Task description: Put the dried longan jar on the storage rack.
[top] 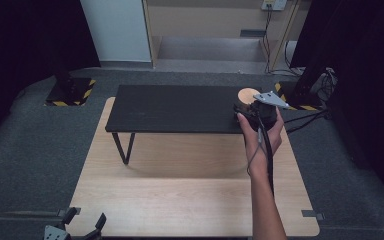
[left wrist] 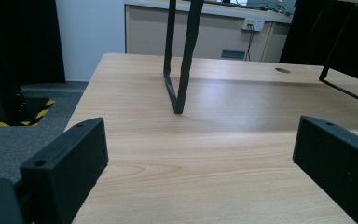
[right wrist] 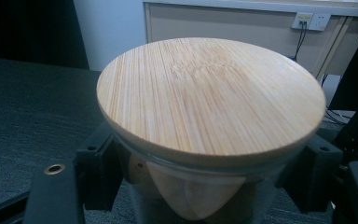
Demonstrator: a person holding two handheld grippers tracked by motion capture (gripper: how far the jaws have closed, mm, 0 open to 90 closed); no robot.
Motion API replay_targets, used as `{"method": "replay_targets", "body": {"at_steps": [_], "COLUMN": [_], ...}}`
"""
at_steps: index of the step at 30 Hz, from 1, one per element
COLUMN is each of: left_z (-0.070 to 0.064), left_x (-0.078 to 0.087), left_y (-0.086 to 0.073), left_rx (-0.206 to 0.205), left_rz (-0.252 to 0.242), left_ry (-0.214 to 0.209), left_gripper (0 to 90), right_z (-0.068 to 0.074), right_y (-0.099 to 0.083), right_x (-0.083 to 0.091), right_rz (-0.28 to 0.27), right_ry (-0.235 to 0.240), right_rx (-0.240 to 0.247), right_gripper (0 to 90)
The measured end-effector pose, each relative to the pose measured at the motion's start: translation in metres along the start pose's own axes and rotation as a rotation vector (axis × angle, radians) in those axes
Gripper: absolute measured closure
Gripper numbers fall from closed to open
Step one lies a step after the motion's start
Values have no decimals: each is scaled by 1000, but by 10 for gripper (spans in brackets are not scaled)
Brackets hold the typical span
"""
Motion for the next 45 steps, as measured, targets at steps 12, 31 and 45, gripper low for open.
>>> {"method": "replay_targets", "body": {"at_steps": [12, 31, 45], "left_z": [0, 2, 2], "left_x": [0, 1, 6], "left_y": [0, 1, 3], "left_rx": [2, 0, 7], "left_rz": [4, 4, -7], "left_ry": [-11, -14, -12], "left_gripper": [22, 21, 22], "right_z": [1, 0, 2], "right_y": [-4, -3, -9], "right_x": [-2, 3, 26], "right_rz": [-31, -31, -54], "right_ry": [1, 17, 18], "right_rx": [-4, -2, -17], "right_gripper": [19, 10, 13]}}
Point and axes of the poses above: each handheld gripper's, and its own axes: x roughly backward along the jaws, y roughly out of its top, z roughly to its left, the point moved 7 cm from there along -x, roughly forward along the jaws
